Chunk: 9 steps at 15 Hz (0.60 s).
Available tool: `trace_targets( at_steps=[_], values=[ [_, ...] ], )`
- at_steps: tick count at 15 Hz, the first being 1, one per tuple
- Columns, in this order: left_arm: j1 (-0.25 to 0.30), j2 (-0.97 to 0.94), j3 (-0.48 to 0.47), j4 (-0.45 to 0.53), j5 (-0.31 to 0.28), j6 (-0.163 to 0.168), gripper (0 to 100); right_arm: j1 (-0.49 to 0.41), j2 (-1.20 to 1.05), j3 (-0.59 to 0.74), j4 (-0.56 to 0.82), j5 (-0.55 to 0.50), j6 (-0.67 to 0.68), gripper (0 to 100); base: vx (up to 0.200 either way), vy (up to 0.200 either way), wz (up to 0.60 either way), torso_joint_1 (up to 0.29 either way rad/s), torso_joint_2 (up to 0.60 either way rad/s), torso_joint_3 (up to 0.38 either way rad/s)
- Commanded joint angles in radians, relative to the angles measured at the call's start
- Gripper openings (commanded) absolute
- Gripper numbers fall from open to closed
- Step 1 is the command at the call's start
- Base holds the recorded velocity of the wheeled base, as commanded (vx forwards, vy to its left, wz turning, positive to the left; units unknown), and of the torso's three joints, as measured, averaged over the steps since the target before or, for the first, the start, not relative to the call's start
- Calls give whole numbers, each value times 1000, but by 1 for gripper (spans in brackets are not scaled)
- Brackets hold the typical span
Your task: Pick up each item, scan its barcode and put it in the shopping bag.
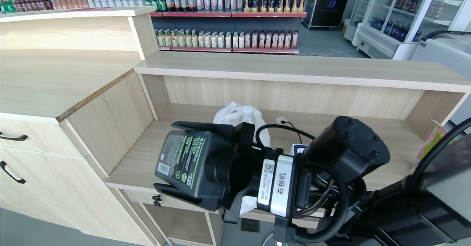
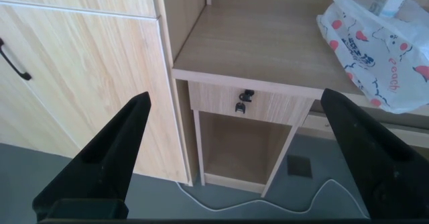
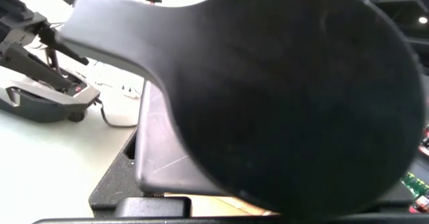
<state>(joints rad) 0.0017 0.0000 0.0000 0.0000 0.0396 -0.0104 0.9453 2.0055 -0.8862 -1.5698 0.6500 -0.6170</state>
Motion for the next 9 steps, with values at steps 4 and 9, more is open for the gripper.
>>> trace_targets(
  at_steps=[4,9],
  values=[
    [0,0,0,0,0,0,100,6,27,-30,-1,0,-1,0,0,0,0,0,0,0],
    [0,0,0,0,0,0,100,-40,-120,24,43,-46,13,0,0,0,0,0,0,0]
  ],
)
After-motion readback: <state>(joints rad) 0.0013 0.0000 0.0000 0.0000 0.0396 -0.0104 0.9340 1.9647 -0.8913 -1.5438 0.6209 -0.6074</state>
